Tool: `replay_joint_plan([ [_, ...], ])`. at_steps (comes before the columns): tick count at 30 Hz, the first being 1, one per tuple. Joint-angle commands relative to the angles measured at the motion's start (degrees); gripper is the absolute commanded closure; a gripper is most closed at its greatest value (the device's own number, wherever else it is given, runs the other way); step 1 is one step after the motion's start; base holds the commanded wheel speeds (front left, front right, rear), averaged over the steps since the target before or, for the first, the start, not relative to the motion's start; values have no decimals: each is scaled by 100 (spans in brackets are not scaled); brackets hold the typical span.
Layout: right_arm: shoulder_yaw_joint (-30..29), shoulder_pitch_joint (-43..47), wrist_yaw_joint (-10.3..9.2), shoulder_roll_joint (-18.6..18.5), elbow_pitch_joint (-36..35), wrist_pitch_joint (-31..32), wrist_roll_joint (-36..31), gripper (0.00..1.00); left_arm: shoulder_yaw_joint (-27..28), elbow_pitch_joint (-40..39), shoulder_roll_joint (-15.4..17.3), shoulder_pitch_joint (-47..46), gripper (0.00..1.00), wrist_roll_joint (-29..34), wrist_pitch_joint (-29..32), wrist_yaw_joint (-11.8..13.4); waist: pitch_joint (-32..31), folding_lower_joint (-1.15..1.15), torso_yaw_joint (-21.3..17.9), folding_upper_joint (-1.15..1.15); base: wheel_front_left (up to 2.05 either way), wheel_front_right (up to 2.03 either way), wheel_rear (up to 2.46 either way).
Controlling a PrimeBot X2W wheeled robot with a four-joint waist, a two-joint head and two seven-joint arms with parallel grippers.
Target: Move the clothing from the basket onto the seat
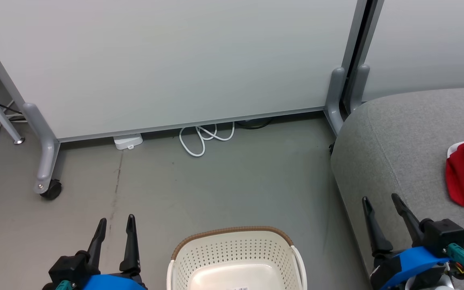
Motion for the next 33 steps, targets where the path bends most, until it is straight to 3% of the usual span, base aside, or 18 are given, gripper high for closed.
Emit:
replay_joint_plan([
  [1, -17, 116, 1, 27, -26, 11, -48, 0, 44, 5, 6, 36, 0, 15, -26, -11, -11, 1, 17, 0, 0, 0, 0],
  [31, 54, 264, 1, 162, -18, 17, 28, 0, 159, 67, -49, 114, 0, 202, -26, -12, 50, 1, -25, 0, 0, 0, 0],
  [32, 58, 218, 0, 149, -25, 48, 26, 100, 158, 69, -45, 63, 100, 177, 0, 0, 53, 1, -25, 0, 0, 0, 0],
  [33, 61, 219, 0, 151, 9, 51, 38, 100, 158, 100, -48, 74, 100, 172, 4, 0, 55, 1, -26, 0, 0, 0, 0],
])
